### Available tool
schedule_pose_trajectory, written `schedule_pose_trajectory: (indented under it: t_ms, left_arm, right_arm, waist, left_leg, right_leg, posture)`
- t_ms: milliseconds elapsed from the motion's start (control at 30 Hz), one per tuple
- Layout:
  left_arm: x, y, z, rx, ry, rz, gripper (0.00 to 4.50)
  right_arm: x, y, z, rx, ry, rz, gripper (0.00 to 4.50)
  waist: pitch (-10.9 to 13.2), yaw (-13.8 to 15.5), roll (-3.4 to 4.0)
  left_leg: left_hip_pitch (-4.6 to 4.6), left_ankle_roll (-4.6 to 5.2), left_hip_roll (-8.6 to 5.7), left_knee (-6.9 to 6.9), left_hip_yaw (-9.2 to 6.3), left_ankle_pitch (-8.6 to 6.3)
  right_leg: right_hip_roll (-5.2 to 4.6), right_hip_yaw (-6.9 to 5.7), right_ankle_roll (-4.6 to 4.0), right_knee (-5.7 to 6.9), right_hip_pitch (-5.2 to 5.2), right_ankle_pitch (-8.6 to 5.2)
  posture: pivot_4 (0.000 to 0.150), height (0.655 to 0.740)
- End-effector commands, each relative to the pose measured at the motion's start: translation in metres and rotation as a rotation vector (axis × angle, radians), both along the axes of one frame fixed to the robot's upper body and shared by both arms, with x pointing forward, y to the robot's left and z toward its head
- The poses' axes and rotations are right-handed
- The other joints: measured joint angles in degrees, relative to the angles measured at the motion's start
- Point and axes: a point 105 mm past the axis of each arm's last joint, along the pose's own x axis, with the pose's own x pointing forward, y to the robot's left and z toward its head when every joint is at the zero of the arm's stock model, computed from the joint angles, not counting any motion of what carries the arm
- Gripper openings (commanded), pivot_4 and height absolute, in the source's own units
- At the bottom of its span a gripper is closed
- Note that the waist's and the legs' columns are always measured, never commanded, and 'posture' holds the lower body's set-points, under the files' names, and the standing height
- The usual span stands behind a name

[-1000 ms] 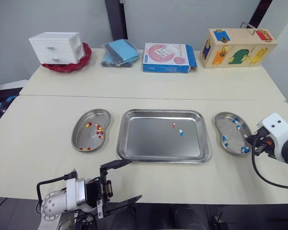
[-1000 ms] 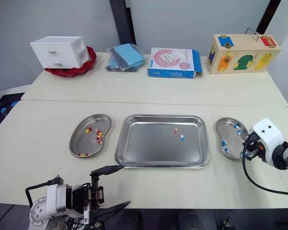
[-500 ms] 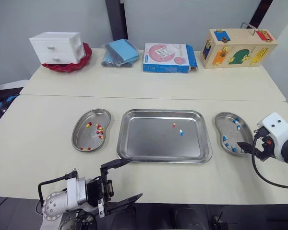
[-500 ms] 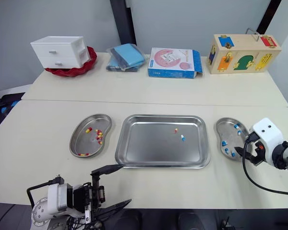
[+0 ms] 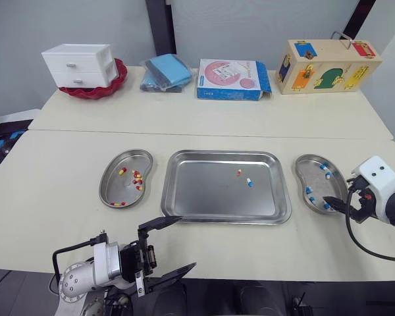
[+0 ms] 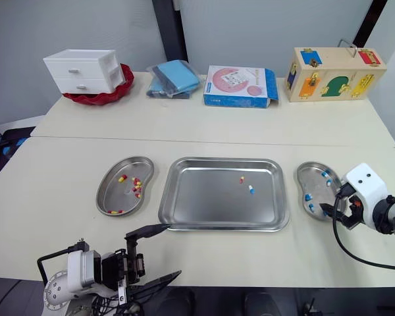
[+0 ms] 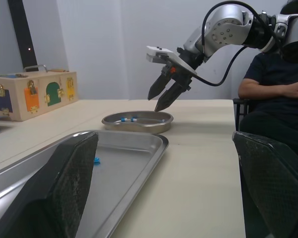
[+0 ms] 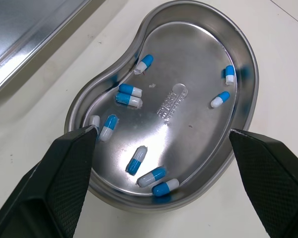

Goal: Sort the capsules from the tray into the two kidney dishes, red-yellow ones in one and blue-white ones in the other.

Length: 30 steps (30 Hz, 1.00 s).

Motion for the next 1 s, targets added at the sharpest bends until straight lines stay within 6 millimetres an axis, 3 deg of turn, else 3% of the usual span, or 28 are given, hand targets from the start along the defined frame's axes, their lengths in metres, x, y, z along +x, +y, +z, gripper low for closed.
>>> schedule_pose_trajectory:
  t_ms: [33,200,267,400,667,800,1000]
  left_arm:
    - [0.002,0.003,0.002,0.009,0.006,0.035,4.5]
    - [0.012,0.02,0.002,0.088,0.109,0.131,4.5]
    - [0.023,0.041,0.004,0.16,0.139,0.215,4.5]
    - [0.034,0.078,0.01,0.282,0.225,0.345,4.5]
    - [0.033,0.153,0.008,0.542,0.418,0.522,4.5]
    - [0.029,0.168,0.004,0.613,0.476,0.538,4.5]
    - [0.026,0.17,-0.002,0.663,0.51,0.519,4.5]
  right_arm:
    - [0.004,0.009,0.016,0.02,-0.101,0.046,4.46]
    - [-0.013,0.033,0.019,0.139,-0.151,0.198,4.46]
    - [-0.032,0.048,0.014,0.211,-0.132,0.309,4.46]
    - [-0.059,0.06,-0.001,0.296,-0.085,0.418,4.46]
    - [-0.085,0.04,-0.049,0.255,0.071,0.515,4.46]
    - [-0.086,0.036,-0.057,0.273,0.073,0.528,4.46]
    - [-0.085,0.04,-0.058,0.288,0.054,0.539,4.46]
  waist:
    - [0.0,0.0,0.0]
    - [0.0,0.11,0.0]
    - [0.0,0.21,0.0]
    - [0.0,0.39,-0.01]
    - [0.04,-0.04,-0.06]
    - [0.06,-0.01,-0.03]
    - [0.07,0.03,-0.04]
  left_leg:
    - [0.0,0.0,0.0,0.0,-0.01,0.0]
    - [0.0,0.0,0.01,-0.01,-0.07,0.0]
    - [0.0,0.0,0.02,-0.05,-0.12,0.0]
    - [0.04,0.0,0.03,0.01,-0.2,0.0]
    - [0.45,-0.01,0.07,-0.08,-0.06,0.0]
    - [0.45,-0.02,0.06,-0.09,-0.01,-0.01]
    - [0.44,-0.02,0.07,-0.12,-0.02,-0.01]
  right_leg:
    - [0.0,-0.01,0.0,0.0,0.01,0.0]
    - [0.01,-0.05,0.0,0.0,0.02,0.0]
    - [0.02,-0.1,0.0,-0.01,0.04,-0.01]
    - [0.03,-0.19,0.0,-0.01,0.13,-0.01]
    - [0.04,-0.08,-0.03,-0.04,0.43,-0.04]
    - [0.03,-0.04,-0.03,-0.08,0.42,-0.04]
    - [0.03,-0.04,-0.03,-0.1,0.42,-0.04]
  posture:
    - [0.15,0.74]
    - [0.15,0.74]
    - [0.15,0.74]
    - [0.15,0.74]
    - [0.15,0.74]
    - [0.15,0.74]
    - [0.15,0.74]
